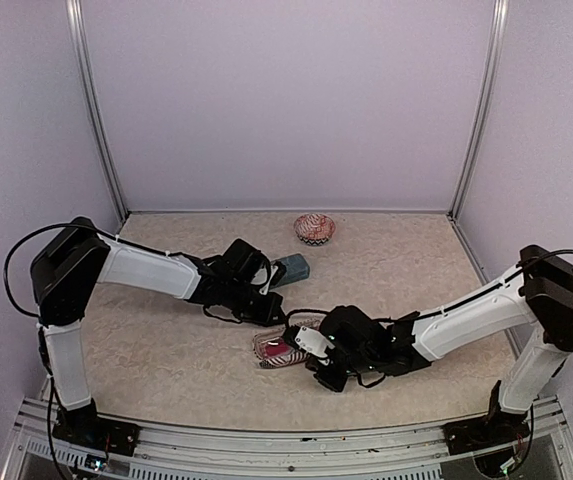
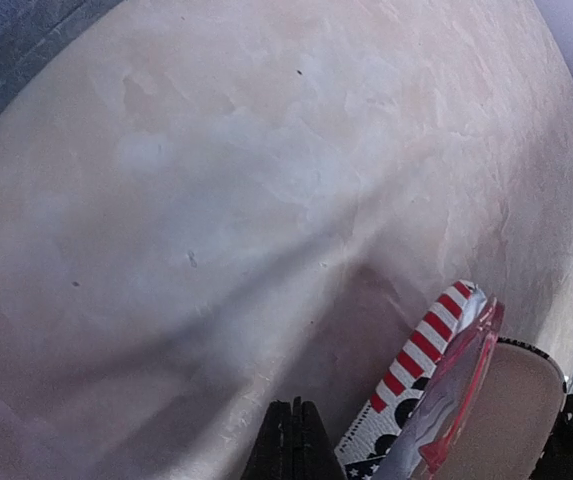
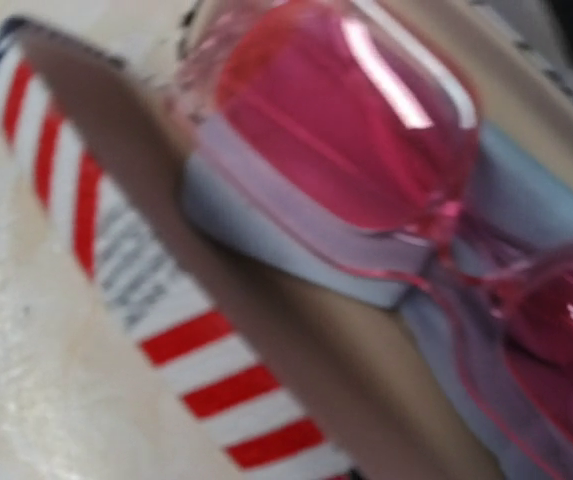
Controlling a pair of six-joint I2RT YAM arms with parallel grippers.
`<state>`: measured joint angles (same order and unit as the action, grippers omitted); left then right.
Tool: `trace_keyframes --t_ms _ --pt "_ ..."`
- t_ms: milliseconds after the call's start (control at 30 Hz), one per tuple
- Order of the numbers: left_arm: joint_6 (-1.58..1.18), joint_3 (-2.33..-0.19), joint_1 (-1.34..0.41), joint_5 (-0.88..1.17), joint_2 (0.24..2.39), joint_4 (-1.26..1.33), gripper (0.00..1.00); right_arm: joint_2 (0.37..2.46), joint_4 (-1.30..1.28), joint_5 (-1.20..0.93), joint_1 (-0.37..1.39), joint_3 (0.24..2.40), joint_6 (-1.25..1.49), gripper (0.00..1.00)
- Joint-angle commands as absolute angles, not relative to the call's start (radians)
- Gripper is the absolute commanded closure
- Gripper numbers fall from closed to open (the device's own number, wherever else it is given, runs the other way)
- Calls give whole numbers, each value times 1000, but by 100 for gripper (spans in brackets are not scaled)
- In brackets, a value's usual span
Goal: Organize the sunglasses
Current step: Adjust the case with sunglasses at the center of the board, then close the case with sunglasses at the center of the board.
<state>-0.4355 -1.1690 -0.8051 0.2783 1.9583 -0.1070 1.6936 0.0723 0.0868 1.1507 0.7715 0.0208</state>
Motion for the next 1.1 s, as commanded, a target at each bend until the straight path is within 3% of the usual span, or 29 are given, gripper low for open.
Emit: trace_keyframes --t_ms 0,667,1067 --pt "-410 -1141 -828 311 1945 -118 100 1651 65 135 1127 757 82 100" --pt "-472 -972 -880 318 1808 -29 100 1582 8 110 1019 717 189 100" --pt "-529 -961 -881 120 1777 -115 100 1581 -27 78 973 709 281 100"
